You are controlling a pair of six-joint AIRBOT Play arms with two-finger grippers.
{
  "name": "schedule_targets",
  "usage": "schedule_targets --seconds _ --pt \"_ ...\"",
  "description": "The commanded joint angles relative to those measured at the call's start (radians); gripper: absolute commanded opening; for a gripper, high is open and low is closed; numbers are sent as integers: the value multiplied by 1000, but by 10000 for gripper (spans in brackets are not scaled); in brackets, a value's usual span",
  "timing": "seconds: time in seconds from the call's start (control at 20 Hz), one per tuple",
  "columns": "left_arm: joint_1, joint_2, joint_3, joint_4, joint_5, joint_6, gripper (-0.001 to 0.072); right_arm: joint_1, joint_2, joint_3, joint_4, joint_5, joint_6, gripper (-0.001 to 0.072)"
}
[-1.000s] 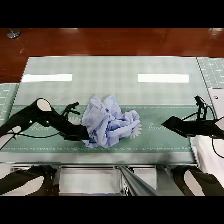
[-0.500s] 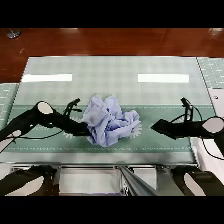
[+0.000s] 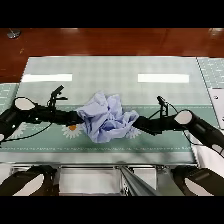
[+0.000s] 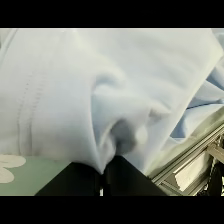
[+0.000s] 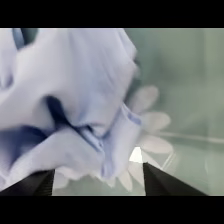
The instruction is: Fold the shirts.
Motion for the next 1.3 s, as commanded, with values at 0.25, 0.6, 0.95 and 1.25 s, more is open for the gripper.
schedule_targets --seconds 0.25,0.6,0.95,1.25 --pt "11 13 1 -7 6 0 22 102 -234 173 51 -31 -68 18" --pt "134 79 223 -259 23 29 22 -59 -100 676 -338 259 -6 24" --pt "158 98 911 -352 122 60 21 -144 -75 1603 -443 510 -34 24" --pt "169 224 1241 111 75 -100 21 -144 172 1642 -531 566 -75 24"
